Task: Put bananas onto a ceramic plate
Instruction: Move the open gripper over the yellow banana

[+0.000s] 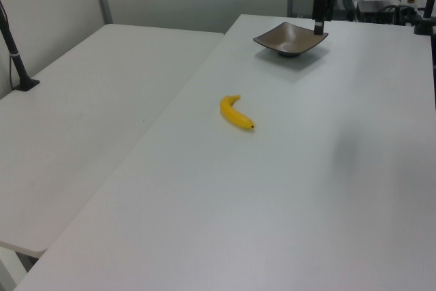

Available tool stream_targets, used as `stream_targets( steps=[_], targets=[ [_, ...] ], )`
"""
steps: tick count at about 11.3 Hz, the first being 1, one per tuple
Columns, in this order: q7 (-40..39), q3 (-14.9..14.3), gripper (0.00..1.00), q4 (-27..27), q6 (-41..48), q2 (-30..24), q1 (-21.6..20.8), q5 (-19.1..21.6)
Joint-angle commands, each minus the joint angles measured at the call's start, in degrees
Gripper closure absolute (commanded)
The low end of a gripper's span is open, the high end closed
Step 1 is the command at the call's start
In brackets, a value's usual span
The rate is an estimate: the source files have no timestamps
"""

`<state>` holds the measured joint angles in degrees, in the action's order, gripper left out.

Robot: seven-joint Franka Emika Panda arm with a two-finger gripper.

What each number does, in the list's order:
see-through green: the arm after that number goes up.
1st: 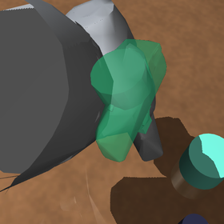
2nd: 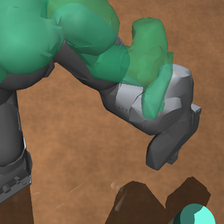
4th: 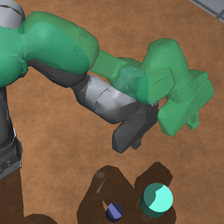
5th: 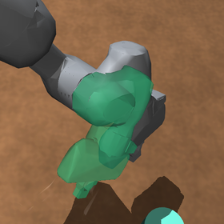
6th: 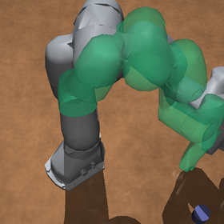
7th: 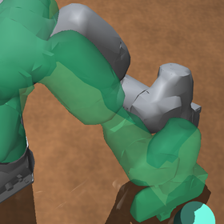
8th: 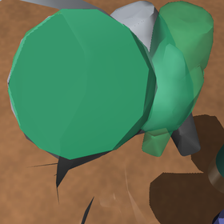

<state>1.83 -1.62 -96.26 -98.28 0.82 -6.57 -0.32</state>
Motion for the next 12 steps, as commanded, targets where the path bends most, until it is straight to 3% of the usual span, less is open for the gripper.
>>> stream_targets(
  steps=[1, 6, 12],
  targets=[
    [0.55, -0.31, 0.00, -3.84, -2.00, -0.91, -0.90, -3.27],
    [5.53, 0.21, 0.00, -6.65, -10.33, 0.05, -2.56, -2.67],
    [30.66, 2.67, 0.00, -5.35, -30.36, 8.66, -3.09, -3.37]
  ],
)
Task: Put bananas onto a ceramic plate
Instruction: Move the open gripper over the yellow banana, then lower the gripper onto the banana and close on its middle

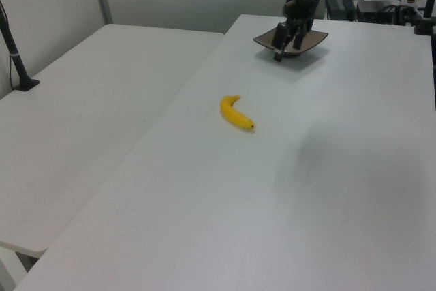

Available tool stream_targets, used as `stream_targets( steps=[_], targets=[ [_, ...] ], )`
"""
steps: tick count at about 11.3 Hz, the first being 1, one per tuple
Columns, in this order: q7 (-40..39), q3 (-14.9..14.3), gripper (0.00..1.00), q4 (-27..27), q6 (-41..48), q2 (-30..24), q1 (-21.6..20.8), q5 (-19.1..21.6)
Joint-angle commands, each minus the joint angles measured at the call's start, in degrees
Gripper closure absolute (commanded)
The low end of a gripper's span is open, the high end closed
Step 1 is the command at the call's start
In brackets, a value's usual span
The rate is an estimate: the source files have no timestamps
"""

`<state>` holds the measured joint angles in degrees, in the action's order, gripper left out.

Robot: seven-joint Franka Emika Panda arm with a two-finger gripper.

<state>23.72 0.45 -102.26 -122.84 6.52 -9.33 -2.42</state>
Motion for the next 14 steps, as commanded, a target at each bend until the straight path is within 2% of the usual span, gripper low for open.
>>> stream_targets(
  steps=[1, 3, 6, 14],
  targets=[
    [11.32, 0.60, 0.00, 1.87, -8.18, 4.97, -0.34, -1.10],
    [17.12, 0.60, 0.00, 5.29, -11.44, 9.97, -0.25, -1.53],
    [22.41, 0.69, 0.00, 9.52, -11.81, 14.64, -0.17, -2.41],
    [29.01, 1.39, 0.00, 11.03, -22.07, 21.15, 0.10, -2.59]
  ],
)
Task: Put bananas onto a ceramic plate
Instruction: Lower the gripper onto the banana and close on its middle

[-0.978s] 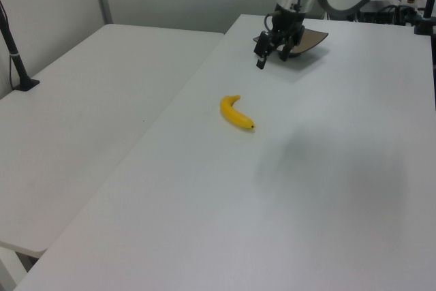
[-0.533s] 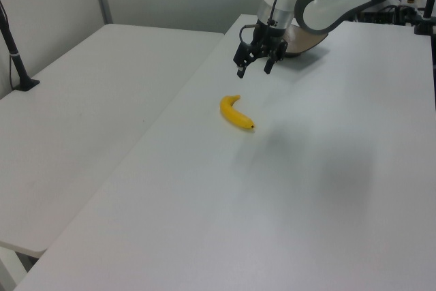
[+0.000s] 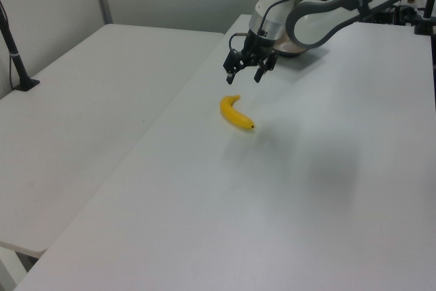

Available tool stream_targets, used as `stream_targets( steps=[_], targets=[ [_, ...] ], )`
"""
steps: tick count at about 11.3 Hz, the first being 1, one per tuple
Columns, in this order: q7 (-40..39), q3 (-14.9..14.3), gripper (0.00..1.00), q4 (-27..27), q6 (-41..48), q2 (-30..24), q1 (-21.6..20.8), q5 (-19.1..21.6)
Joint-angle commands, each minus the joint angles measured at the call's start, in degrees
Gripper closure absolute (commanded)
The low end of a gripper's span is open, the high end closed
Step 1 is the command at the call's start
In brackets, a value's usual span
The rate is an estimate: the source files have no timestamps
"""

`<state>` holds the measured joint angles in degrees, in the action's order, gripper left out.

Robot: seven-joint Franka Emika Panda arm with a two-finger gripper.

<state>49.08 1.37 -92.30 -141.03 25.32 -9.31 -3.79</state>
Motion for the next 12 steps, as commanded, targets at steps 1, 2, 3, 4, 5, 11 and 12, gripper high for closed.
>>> stream_targets(
  steps=[1, 2, 3, 4, 5, 11, 12],
  targets=[
    [4.17, 0.47, 0.00, 0.98, -4.86, 2.97, 0.08, -0.87],
    [5.92, 0.73, 0.00, 0.98, -5.74, 3.67, 0.00, -1.39],
    [6.02, 0.91, 0.00, 0.98, -6.79, 4.55, 0.00, -1.66],
    [6.02, 0.91, 0.00, 1.06, -8.20, 5.78, -0.18, -2.53],
    [6.02, 1.00, 0.00, 1.07, -10.04, 7.10, -0.61, -2.71],
    [6.02, 1.00, 0.00, 0.98, -13.49, 9.66, -0.97, -5.60],
    [6.11, 1.00, 0.00, 0.98, -13.57, 9.83, -0.54, -6.05]
  ],
)
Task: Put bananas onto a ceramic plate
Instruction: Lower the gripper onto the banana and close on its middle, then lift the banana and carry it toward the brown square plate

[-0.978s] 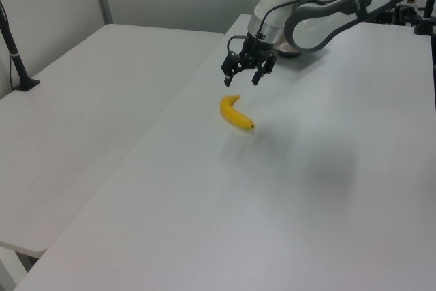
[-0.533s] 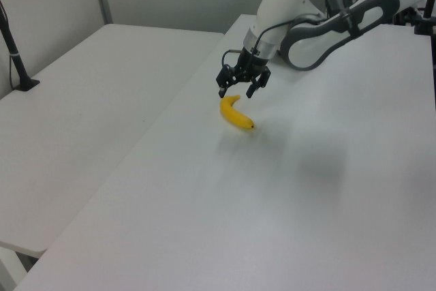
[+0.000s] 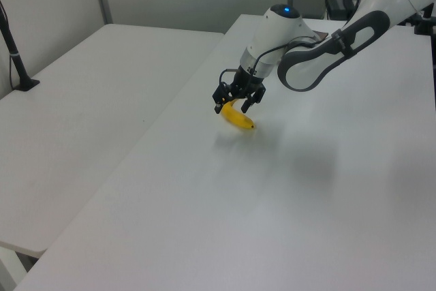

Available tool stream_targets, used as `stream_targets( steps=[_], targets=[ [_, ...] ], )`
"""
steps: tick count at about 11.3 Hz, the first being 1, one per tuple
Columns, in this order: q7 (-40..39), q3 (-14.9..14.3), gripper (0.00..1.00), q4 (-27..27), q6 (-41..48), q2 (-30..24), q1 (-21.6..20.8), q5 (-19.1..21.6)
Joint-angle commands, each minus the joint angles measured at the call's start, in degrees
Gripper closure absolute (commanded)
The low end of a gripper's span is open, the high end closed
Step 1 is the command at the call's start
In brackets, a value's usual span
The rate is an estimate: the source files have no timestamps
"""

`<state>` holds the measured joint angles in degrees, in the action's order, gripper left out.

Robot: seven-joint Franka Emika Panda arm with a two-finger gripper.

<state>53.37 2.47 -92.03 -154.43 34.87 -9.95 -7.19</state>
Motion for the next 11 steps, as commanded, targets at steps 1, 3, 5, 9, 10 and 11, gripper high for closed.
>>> stream_targets(
  steps=[1, 3, 5, 9, 10, 11],
  targets=[
    [1.91, -0.10, 0.00, 0.88, -0.43, 2.12, 0.20, -2.74],
    [1.82, -0.10, 0.04, 3.95, -0.70, 5.11, 1.59, -2.22],
    [1.56, -0.10, 0.81, 5.72, -0.61, 5.65, 1.87, -2.39],
    [-0.02, -0.10, 0.91, 5.81, -0.61, 5.65, 1.96, -2.83],
    [-0.11, -0.10, 0.91, 5.81, -0.61, 5.56, 1.96, -2.83],
    [-0.11, -0.10, 0.91, 5.89, -0.61, 5.39, 2.04, -2.83]
  ],
)
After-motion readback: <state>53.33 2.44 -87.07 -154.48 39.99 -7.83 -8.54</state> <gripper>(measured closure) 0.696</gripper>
